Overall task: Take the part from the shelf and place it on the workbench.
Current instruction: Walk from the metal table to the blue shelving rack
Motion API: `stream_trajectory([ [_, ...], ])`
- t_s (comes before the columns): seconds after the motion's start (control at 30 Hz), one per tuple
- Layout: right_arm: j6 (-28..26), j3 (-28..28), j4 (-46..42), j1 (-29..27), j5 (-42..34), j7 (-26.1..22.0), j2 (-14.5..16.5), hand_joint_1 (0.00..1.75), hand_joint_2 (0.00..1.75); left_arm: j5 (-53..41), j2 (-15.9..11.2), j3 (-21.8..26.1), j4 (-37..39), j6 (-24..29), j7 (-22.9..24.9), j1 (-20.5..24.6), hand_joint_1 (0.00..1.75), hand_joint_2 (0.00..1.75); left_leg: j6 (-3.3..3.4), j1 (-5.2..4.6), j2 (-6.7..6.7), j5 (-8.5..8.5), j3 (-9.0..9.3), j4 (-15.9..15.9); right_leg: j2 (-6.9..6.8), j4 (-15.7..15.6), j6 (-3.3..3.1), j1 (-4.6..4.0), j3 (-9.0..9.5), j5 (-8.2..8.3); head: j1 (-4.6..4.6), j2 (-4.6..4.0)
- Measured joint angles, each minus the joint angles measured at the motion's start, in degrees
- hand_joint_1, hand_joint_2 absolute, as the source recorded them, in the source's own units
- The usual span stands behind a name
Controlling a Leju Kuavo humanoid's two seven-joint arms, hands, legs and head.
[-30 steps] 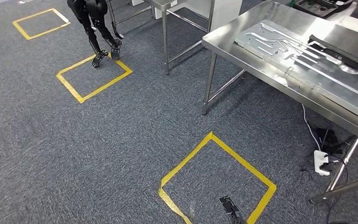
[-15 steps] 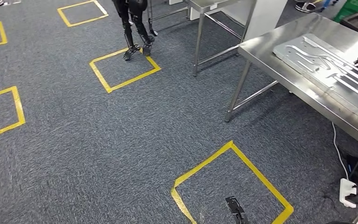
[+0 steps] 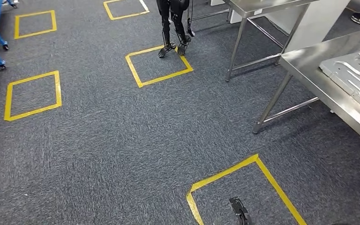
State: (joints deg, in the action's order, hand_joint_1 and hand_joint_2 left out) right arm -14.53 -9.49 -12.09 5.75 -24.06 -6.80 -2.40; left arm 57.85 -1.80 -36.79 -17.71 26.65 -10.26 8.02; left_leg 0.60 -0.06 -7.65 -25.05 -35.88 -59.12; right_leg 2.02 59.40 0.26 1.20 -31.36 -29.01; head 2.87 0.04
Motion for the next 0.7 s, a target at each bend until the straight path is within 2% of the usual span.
stream_trajectory([
  [0.07,0.2,0.0,0.0,0.1,0.4,-0.2,0.0,0.0,0.0,0.0,-0.1,0.0,-0.8,1.1,1.1,0.7,0.0,0.0,-0.47,-0.07,2.78,-1.78,-1.52,-3.0,-1.45,-0.4,-0.78,0.05,0.41,0.31,-0.24,0.0],
  [0.1,0.3,0.0,0.0,0.0,0.5,-0.2,0.0,0.0,0.0,-0.1,-0.1,0.0,-1.3,1.3,1.4,0.9,0.0,0.0,-0.66,-0.06,4.76,-3.51,-2.97,-6.3,-2.19,-0.5,-1.04,-0.05,0.47,0.34,-0.37,-0.01],
  [0.13,0.4,0.0,0.0,-0.1,0.6,-0.2,0.0,0.0,0.0,-0.1,-0.1,0.0,-1.7,1.4,1.4,1.2,0.0,0.0,-0.87,0.02,6.06,-5.33,-4.79,-10.0,-2.93,-0.5,-1.25,-0.17,0.48,0.28,-0.48,-0.01],
  [0.17,0.5,0.0,0.0,-0.1,0.6,-0.2,0.0,0.0,0.0,-0.1,-0.1,0.0,-2.1,1.4,1.5,1.3,0.0,0.0,-1.03,0.14,6.72,-6.69,-6.49,-13.6,-3.76,-0.5,-1.36,-0.26,0.49,0.18,-0.47,-0.01],
  [0.2,0.5,0.0,0.0,-0.2,0.6,-0.2,0.0,0.0,0.0,-0.1,-0.1,0.0,-2.4,1.5,1.5,1.3,0.0,0.0,-1.14,0.22,7.07,-7.1,-7.45,-15.6,-4.53,-0.5,-1.41,-0.3,0.53,0.07,-0.47,-0.01],
  [0.23,0.6,0.0,0.0,-0.2,0.6,-0.2,0.0,0.0,0.0,0.0,-0.1,0.0,-2.5,1.6,1.5,1.2,0.0,0.0,-1.18,0.26,7.26,-6.63,-7.53,-15.8,-5.21,-0.5,-1.42,-0.3,0.61,-0.05,-0.48,-0.01],
  [0.27,0.6,0.0,0.0,-0.2,0.6,-0.2,0.0,0.0,0.0,0.0,-0.1,0.0,-2.7,1.7,1.5,1.0,0.0,0.0,-1.13,0.27,7.67,-5.04,-6.24,-13.4,-5.94,-0.5,-1.35,-0.3,0.79,-0.22,-0.48,-0.01],
  [0.33,0.6,0.0,0.0,-0.2,0.7,-0.2,0.1,0.0,0.0,0.1,-0.2,0.0,-2.9,1.6,1.4,1.0,0.0,0.0,-0.68,-0.11,10.06,-1.76,-1.95,-5.5,-7.32,-0.4,-0.98,-0.42,1.3,-0.71,-0.49,-0.01],
  [0.37,0.6,0.0,0.0,-0.2,0.6,-0.2,0.1,0.0,0.0,0.0,-0.2,0.0,-3.0,1.4,1.5,1.1,0.0,0.0,-0.3,-0.36,11.16,-0.73,-0.13,-2.1,-8.02,-0.4,-0.68,-0.54,1.52,-0.98,-0.45,-0.01],
  [0.4,0.6,0.0,0.0,-0.1,0.5,-0.2,0.1,0.0,0.0,-0.1,-0.2,0.0,-3.0,1.3,1.6,1.3,0.0,0.0,0.05,-0.63,11.81,-0.57,0.71,-0.5,-8.65,-0.5,-0.39,-0.67,1.7,-1.2,-0.39,-0.01],
  [0.43,0.6,0.0,0.0,0.0,0.3,-0.2,0.1,0.0,0.0,-0.3,-0.2,0.0,-3.1,1.1,2.0,1.6,0.0,0.0,0.35,-0.91,11.65,-0.8,0.86,-0.1,-9.31,-0.6,-0.11,-0.76,1.87,-1.37,-0.33,-0.01],
  [0.47,0.5,0.0,0.0,0.2,0.0,-0.2,0.1,0.0,0.0,-0.5,-0.2,0.0,-3.1,1.2,2.6,1.8,0.0,0.0,0.69,-0.87,10.82,-0.71,0.82,0.1,-9.96,-0.7,0.17,-0.8,2.1,-1.48,-0.27,-0.01],
  [0.5,0.6,0.0,0.0,0.3,-0.2,-0.2,0.0,0.0,0.0,-0.8,-0.2,0.0,-3.1,1.3,3.2,2.1,0.0,0.0,0.98,-0.79,10.04,-0.6,0.95,0.4,-9.8,-0.6,0.48,-0.7,2.28,-1.73,-0.22,-0.01],
  [0.53,0.6,0.0,0.0,0.4,-0.4,-0.3,0.0,0.0,0.0,-1.0,-0.1,0.0,-3.1,1.5,3.7,2.4,0.0,0.0,1.3,-0.65,9.3,-0.45,1.13,0.7,-8.64,0.0,0.77,-0.6,2.15,-2.29,-0.19,-0.01],
  [0.57,0.6,0.0,0.0,0.4,-0.6,-0.3,0.0,0.0,0.0,-1.2,-0.1,0.0,-3.1,1.7,4.2,2.9,0.0,0.0,1.68,-0.45,8.6,-0.25,1.32,1.1,-6.88,1.8,1.01,-0.52,1.38,-3.36,-0.1,-0.01],
  [0.6,0.6,0.0,0.0,0.3,-0.7,-0.4,0.0,0.0,0.0,-1.5,0.0,0.0,-3.1,1.9,4.4,3.4,0.0,0.0,2.0,-0.32,7.89,-0.13,1.47,1.3,-4.75,4.7,1.18,-0.38,-0.07,-4.87,-0.02,-0.01],
  [0.63,0.7,0.0,0.0,0.2,-0.8,-0.5,-0.1,0.0,0.0,-1.7,0.1,0.0,-3.1,2.0,4.6,3.9,0.0,0.0,2.23,-0.31,7.18,-0.09,1.48,1.4,-3.23,8.4,1.25,-0.37,-2.05,-6.48,0.05,-0.02],
  [0.67,0.8,0.0,0.0,0.1,-0.9,-0.5,-0.2,0.0,0.0,-1.9,0.1,-0.1,-3.1,2.1,4.6,4.3,0.0,0.0,2.41,-0.33,6.39,-0.08,1.47,1.4,-2.52,12.1,1.33,-0.36,-4.14,-7.7,0.1,-0.01],
  [0.7,0.9,0.0,0.0,0.0,-1.0,-0.4,-0.3,0.0,0.0,-2.0,0.2,-0.1,-3.1,2.3,4.6,4.6,0.0,0.0,2.46,-0.34,5.49,-0.1,1.5,1.3,-2.22,14.5,1.42,-0.3,-5.71,-7.93,0.11,-0.01],
])
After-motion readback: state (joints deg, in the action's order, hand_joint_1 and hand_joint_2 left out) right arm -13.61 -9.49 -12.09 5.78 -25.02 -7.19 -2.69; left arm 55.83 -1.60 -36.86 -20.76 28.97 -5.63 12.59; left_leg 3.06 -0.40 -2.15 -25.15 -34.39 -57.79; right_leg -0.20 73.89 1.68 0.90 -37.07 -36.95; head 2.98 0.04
